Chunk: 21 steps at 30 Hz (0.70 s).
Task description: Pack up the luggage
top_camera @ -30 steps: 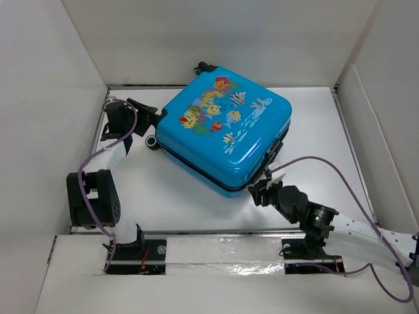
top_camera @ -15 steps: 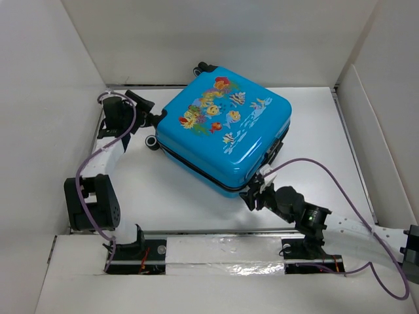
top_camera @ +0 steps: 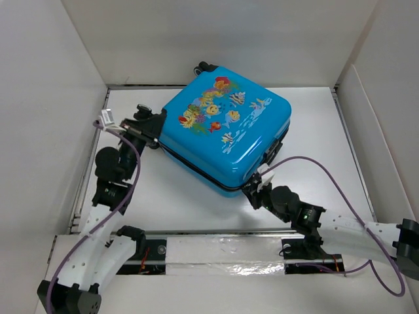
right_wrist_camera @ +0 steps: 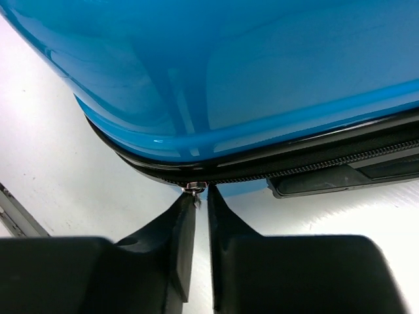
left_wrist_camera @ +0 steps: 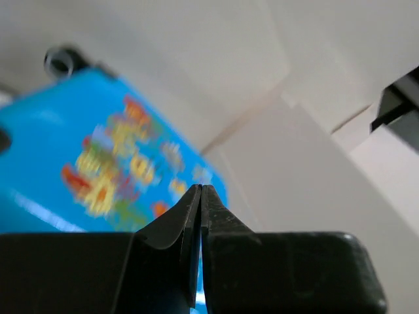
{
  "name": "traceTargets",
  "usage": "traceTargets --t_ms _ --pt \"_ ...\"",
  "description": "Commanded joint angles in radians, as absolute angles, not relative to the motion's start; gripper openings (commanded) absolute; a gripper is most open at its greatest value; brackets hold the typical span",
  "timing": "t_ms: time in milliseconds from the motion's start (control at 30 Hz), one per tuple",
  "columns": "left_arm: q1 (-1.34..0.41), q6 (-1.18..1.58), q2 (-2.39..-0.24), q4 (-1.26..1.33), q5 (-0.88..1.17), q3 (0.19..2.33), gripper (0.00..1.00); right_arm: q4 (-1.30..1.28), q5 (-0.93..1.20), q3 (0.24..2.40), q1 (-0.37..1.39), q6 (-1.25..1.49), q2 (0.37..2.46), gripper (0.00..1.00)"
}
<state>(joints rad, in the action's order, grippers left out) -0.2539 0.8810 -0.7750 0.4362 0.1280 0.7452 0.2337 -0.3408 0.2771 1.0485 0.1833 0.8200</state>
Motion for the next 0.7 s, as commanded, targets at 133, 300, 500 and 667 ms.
traceTargets --t_ms 133,300,500,667 --pt "-0.391 0.68 -0.606 0.221 0.118 0.499 0.0 0.365 -0.388 0.262 1.051 0.207 0.867 0.04" --pt "-0.512 0.703 -0.526 0.212 0.13 0.309 0.0 0.368 -0.413 0.236 1.051 0.224 0.822 0.0" --pt "-0.846 0.742 -0.659 0.331 -0.118 0.176 0.0 0.304 -0.416 0.229 1.051 0.245 0.762 0.0" --pt "-1.002 0.736 -0.909 0.454 -0.291 0.313 0.0 0.262 -0.42 0.236 1.095 0.265 0.756 0.0"
